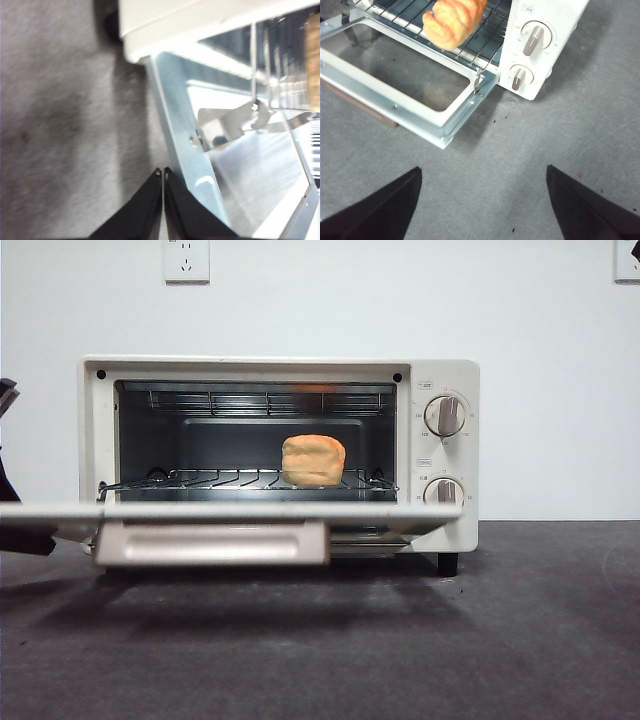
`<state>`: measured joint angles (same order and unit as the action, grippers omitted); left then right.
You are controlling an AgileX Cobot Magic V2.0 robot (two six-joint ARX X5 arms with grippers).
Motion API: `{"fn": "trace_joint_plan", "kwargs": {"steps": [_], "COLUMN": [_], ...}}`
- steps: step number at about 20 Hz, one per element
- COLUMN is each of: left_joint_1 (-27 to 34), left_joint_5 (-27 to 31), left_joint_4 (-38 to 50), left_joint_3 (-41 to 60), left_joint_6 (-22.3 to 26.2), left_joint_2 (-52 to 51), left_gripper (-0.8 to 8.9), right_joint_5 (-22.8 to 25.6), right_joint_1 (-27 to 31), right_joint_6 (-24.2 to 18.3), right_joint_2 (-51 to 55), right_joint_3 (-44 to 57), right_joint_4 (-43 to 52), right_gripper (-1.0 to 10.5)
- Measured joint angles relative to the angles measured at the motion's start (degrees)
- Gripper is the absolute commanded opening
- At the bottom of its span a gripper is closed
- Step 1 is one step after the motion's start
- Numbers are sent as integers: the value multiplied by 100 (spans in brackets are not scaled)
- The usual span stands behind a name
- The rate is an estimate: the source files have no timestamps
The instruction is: The left arm flap open the oven, the right arm pick bread and place it into oven, the left arm flap close the oven
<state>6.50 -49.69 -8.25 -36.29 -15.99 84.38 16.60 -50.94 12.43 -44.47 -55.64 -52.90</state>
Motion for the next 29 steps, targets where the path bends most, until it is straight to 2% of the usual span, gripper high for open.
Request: {"fn": "trace_joint_plan", "kwargs": {"steps": [4, 8, 11, 15, 18, 21, 25, 29], "left_joint_1": [2, -105, -101, -101, -103, -166, -374, -750], "left_joint_5": [-170, -540, -516, -448, -446, -254, 551, 1499], "left_joint_4": [492, 1491, 1897, 2024, 1875, 1829, 1016, -444], "left_joint_3": [9, -2, -7, -7, -7, -7, -7, -221], "left_joint_6": [-339, -846, -1167, -1296, -1314, -1311, -1121, -466], "left_joint_2": [0, -2, -2, -2, -127, -693, -1779, -2949], "left_gripper": [15, 15, 15, 16, 16, 16, 16, 16], "right_joint_5": [0, -2, 0, -2, 0, 0, -13, -114], "right_joint_1": [0, 0, 0, 0, 0, 0, 0, 0], "right_joint_6": [7, 92, 114, 133, 133, 133, 131, 131], "right_joint_2": [0, 0, 0, 0, 0, 0, -2, -63], "right_joint_3": [0, 0, 0, 0, 0, 0, 0, 0], "right_joint_4": [0, 0, 0, 0, 0, 46, 380, 697], "right_gripper": [396, 396, 396, 396, 396, 396, 395, 396]}}
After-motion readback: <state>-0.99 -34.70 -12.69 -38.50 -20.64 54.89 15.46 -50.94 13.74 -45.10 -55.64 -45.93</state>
